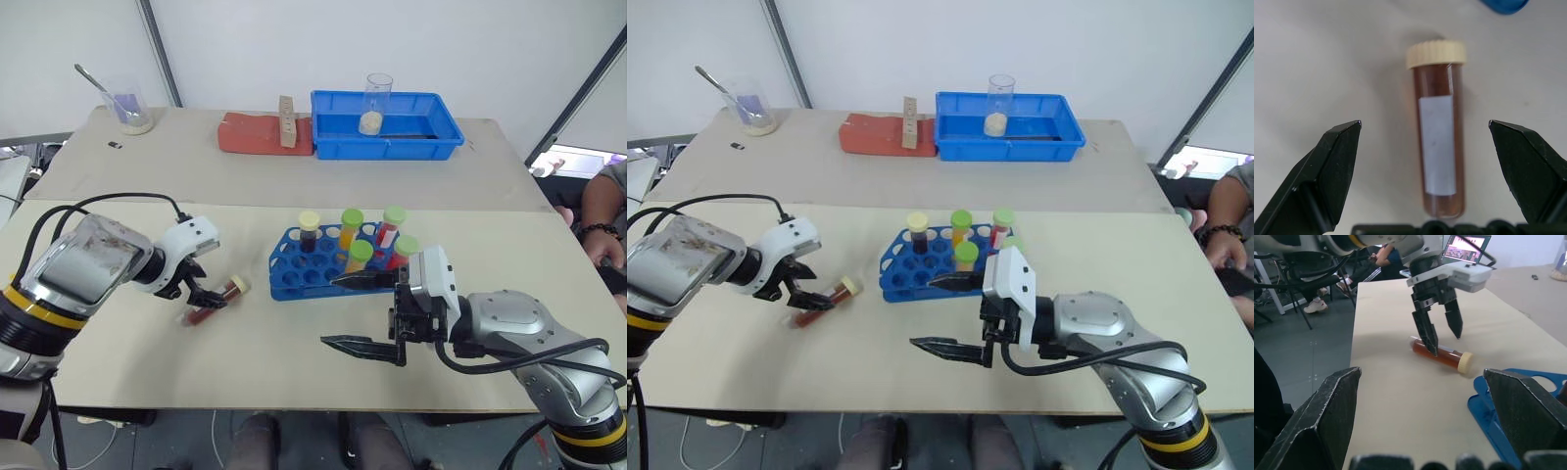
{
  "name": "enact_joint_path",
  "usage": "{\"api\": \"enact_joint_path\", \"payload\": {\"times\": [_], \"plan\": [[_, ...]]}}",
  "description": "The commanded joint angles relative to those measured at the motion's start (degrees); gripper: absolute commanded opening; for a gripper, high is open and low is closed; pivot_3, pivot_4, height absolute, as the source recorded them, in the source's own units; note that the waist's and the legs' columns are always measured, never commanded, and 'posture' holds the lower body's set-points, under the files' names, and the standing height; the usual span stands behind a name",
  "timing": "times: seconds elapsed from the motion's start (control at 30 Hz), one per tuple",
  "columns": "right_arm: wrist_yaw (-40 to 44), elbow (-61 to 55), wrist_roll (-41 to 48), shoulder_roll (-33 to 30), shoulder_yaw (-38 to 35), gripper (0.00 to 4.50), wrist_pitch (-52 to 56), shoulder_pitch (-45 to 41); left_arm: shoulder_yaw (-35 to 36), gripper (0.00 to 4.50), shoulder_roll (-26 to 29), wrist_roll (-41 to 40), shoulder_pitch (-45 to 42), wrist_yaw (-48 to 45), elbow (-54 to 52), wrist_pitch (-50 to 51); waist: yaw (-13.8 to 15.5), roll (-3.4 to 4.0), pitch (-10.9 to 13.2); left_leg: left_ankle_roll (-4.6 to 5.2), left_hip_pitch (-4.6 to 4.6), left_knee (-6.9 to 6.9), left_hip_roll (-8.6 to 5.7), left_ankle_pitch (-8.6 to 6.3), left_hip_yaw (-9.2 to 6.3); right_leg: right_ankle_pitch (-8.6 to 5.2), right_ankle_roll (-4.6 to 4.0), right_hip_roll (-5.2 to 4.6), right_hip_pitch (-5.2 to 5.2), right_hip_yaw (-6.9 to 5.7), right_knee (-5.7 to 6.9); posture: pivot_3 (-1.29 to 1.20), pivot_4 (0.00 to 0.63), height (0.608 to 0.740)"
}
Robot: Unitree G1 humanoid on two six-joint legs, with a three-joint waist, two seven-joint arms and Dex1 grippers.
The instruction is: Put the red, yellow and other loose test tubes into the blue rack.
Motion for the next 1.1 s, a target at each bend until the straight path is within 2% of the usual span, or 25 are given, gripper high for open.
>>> {"api": "enact_joint_path", "payload": {"times": [0.03,0.33,0.37,0.4,0.47,0.57,0.6,0.87,1.0,1.1], "plan": [[0.5,-2.2,0.7,-1.0,-0.5,4.44,0.3,0.8,-3.1,4.5,-1.0,1.7,-4.1,-1.0,2.1,0.3,0.0,0.0,0.0,0.0,0.02,0.0,0.0,0.0,0.0,0.01,0.0,0.0,0.01,0.01,0.02,0.0,0.15,0.74],[-0.5,-4.1,0.5,-3.5,-1.0,4.44,0.6,3.0,-9.5,4.5,0.0,5.1,-5.4,-3.9,4.7,-2.6,-0.2,0.0,0.0,0.0,0.02,-0.01,0.0,0.01,-0.06,0.0,-0.04,0.03,-0.01,0.02,0.05,0.0,0.15,0.74],[-0.8,-4.3,0.7,-3.6,-1.1,4.5,0.7,3.1,-9.6,3.95,-0.3,5.5,-5.4,-3.8,5.4,-2.8,-0.1,-0.01,0.0,0.0,0.02,-0.01,0.0,0.01,-0.06,0.0,-0.04,0.03,0.0,0.02,0.05,0.0,0.15,0.74],[-1.0,-4.4,0.7,-3.7,-1.1,4.5,0.8,3.3,-9.8,3.71,-0.5,6.0,-5.3,-3.9,5.8,-3.1,-0.1,-0.01,0.0,0.0,0.02,0.01,0.0,0.01,-0.06,0.0,-0.03,0.03,0.01,0.02,0.05,0.0,0.15,0.74],[-1.6,-4.7,0.6,-3.7,-1.2,4.5,1.1,3.5,-9.9,2.8,-0.7,6.3,-4.9,-3.9,6.1,-3.1,-0.1,-0.01,0.0,0.0,0.02,0.03,-0.01,0.01,-0.06,0.01,-0.01,0.03,0.01,0.03,0.05,0.0,0.15,0.74],[-2.7,-4.7,-0.1,-4.6,-1.2,4.5,2.7,3.7,-9.2,1.24,-1.3,6.4,-3.8,-3.3,5.8,-3.3,-0.1,-0.01,0.0,-0.01,0.0,0.08,-0.01,0.01,-0.05,0.04,0.02,0.02,0.02,0.04,0.04,0.0,0.15,0.74],[-2.7,-4.6,-0.6,-5.2,-1.2,4.5,2.8,3.8,-8.7,0.94,-1.5,6.3,-3.4,-3.1,5.7,-3.0,0.0,-0.01,0.0,-0.01,0.0,0.08,-0.01,0.01,-0.05,0.04,0.03,0.02,0.02,0.05,0.05,0.0,0.15,0.74],[-1.6,-4.1,-1.3,-8.5,-2.4,4.5,2.5,4.7,-3.0,0.9,0.3,5.8,0.9,-2.6,3.8,-6.5,0.0,-0.01,0.0,0.0,0.07,0.08,-0.01,0.02,-0.05,0.04,0.01,0.02,0.05,0.04,0.1,0.0,0.15,0.74],[-1.3,-4.8,-0.1,-9.9,-5.0,4.5,2.9,6.4,2.2,0.9,1.6,2.5,1.0,-6.5,1.9,-9.0,0.0,-0.02,0.0,0.0,0.06,0.08,-0.01,0.02,-0.06,0.04,0.0,0.02,0.04,0.04,0.12,0.0,0.15,0.74],[-1.2,-6.0,1.7,-11.4,-8.6,4.5,3.8,9.2,9.3,0.9,1.0,-1.2,-0.6,-9.1,4.0,-14.2,0.1,-0.04,0.0,-0.01,0.01,0.09,-0.01,0.02,-0.05,0.04,0.0,0.01,0.03,0.04,0.07,0.0,0.15,0.74]]}}
